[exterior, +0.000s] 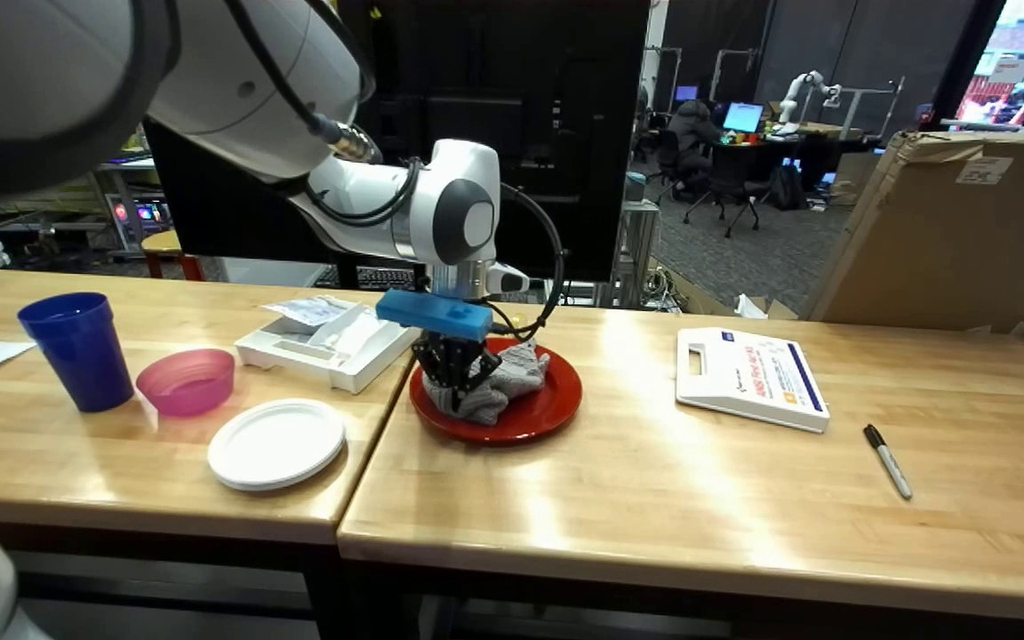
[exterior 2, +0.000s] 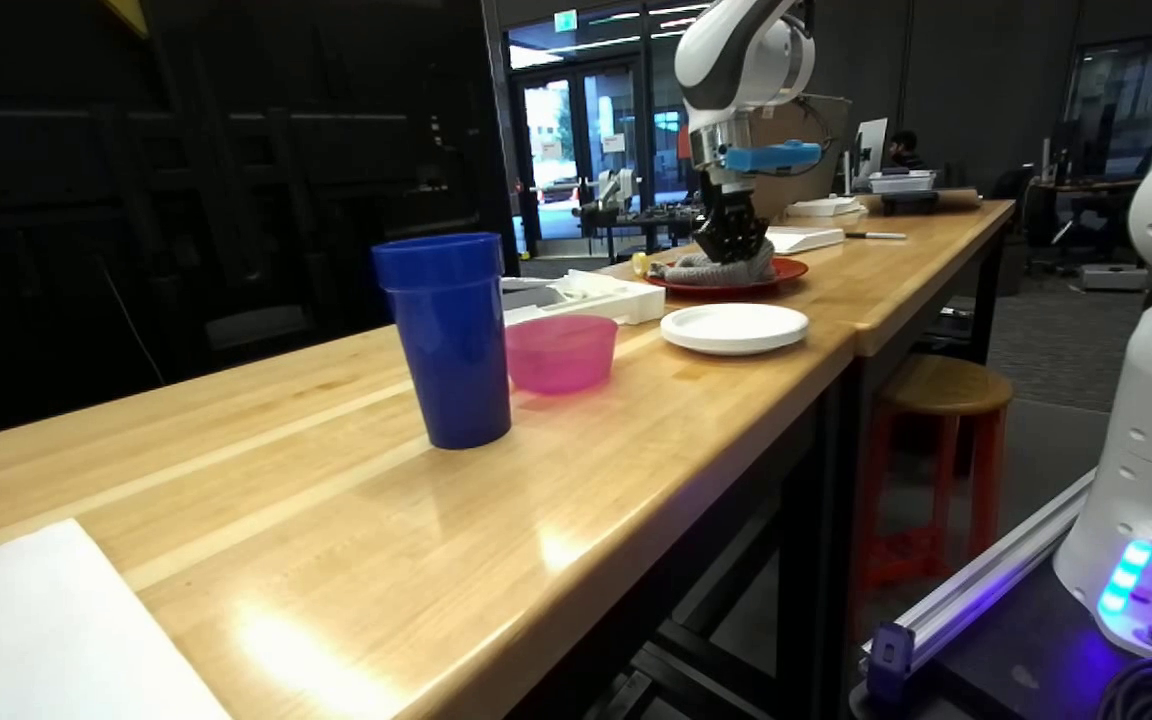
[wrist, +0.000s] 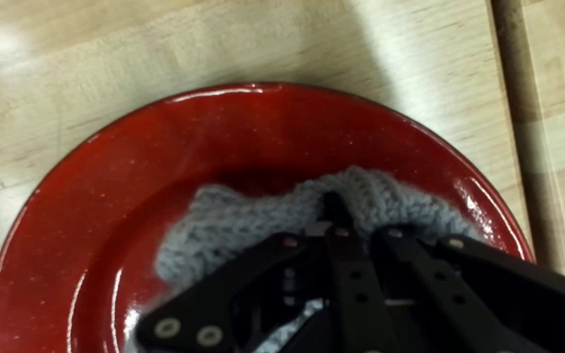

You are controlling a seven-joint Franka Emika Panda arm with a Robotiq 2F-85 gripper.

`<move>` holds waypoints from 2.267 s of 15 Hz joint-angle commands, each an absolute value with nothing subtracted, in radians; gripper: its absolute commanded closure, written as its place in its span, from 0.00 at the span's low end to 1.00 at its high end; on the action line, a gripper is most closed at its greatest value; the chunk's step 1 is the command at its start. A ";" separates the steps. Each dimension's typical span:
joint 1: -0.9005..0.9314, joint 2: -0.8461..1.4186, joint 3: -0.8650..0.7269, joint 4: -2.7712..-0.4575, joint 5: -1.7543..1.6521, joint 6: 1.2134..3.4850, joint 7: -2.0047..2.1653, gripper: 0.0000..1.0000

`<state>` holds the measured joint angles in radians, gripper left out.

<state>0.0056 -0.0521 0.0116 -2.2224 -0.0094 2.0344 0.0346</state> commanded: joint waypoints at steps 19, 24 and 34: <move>0.008 -0.094 0.007 -2.257 0.026 2.075 0.005 0.99; 0.005 -0.137 0.003 -2.271 0.026 2.075 -0.002 0.99; -0.015 -0.276 -0.010 -2.289 0.012 2.080 0.012 0.99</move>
<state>-0.0116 -0.2293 -0.0092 -2.2668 0.0222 2.0804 0.0063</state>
